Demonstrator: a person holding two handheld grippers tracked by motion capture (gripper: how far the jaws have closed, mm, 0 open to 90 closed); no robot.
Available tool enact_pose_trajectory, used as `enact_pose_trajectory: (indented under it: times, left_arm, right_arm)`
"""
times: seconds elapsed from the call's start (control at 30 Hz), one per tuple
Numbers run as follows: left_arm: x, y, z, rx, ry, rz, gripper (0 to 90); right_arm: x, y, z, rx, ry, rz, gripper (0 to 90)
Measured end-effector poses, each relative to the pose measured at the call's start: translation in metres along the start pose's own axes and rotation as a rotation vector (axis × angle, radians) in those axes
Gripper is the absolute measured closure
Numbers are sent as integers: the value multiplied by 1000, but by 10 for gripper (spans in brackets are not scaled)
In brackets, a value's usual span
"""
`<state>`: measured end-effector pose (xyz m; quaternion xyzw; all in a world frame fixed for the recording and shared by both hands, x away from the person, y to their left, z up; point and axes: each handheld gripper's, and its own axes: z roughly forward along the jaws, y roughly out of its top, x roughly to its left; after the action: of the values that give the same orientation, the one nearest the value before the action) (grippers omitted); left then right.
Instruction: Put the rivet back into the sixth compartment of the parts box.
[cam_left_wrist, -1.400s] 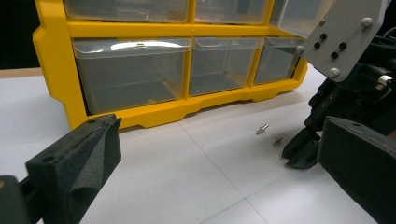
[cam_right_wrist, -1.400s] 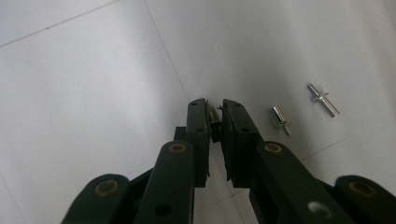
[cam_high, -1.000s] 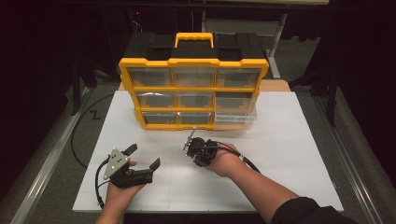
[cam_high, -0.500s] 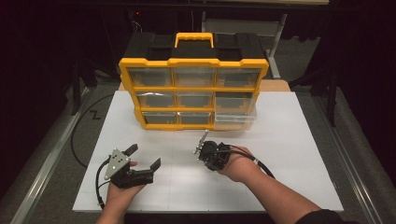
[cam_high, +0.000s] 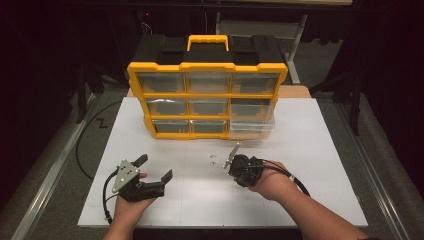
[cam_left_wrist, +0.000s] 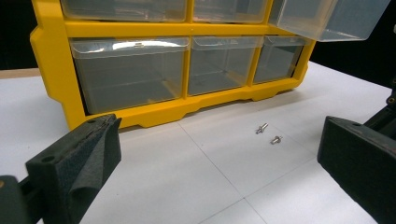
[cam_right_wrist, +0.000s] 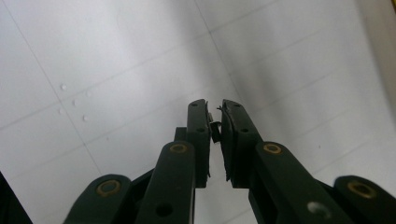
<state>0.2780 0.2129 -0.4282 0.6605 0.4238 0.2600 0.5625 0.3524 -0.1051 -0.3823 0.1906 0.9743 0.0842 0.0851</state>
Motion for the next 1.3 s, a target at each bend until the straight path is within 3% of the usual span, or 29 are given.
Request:
enact_pose_trajectory:
  times: [0.87,1.3]
  left_arm:
    - [0,0,1,3,2,2,4]
    - [1,0,0,-5,4,-2,4]
  right_arm:
    - [-17,-55,-13,19,-4,68,844]
    - [-22,-59,-22,19,-5,73,843]
